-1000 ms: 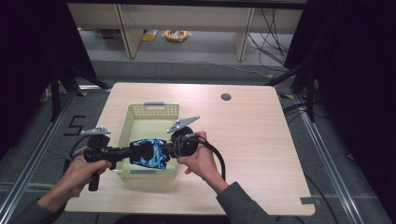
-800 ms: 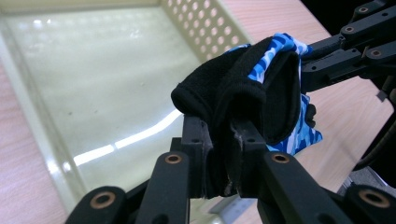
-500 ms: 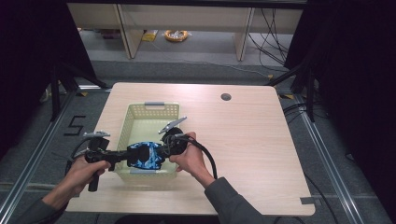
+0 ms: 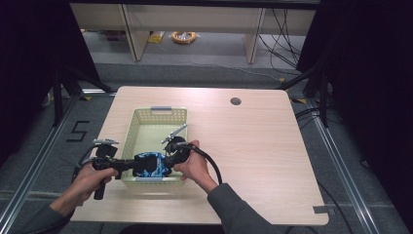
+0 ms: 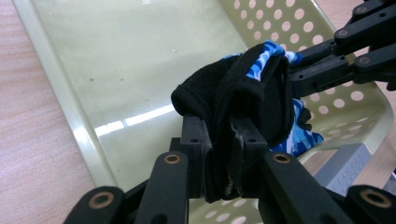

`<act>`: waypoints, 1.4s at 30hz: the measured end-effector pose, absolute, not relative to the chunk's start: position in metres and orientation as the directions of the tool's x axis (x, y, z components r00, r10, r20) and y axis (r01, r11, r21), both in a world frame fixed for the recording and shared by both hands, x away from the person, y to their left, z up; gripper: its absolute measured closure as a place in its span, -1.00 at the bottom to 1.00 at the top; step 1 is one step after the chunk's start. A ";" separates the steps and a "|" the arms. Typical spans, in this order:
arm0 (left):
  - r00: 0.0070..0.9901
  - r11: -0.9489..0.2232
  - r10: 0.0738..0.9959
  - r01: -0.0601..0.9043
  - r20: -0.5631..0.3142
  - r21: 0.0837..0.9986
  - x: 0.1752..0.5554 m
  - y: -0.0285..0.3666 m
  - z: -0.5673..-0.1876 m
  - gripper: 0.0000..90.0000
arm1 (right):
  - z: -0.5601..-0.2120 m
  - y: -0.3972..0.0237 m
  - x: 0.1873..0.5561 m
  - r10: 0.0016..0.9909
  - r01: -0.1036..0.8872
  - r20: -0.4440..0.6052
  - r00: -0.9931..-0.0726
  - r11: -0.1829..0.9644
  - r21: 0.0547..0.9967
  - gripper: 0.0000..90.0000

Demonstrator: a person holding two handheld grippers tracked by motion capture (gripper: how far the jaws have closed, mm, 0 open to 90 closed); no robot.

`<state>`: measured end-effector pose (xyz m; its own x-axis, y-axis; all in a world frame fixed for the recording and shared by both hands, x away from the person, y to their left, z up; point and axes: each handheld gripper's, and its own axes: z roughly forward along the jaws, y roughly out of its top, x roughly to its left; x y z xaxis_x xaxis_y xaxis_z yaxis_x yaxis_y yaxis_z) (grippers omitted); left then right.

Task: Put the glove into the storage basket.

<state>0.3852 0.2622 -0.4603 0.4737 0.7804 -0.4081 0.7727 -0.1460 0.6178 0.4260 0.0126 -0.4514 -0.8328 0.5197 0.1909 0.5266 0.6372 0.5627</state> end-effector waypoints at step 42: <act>0.545 -0.184 0.762 0.701 -0.350 0.689 0.357 0.239 -0.422 -0.15 | -0.421 0.001 0.415 0.560 0.450 0.053 -0.827 0.601 0.661 -0.05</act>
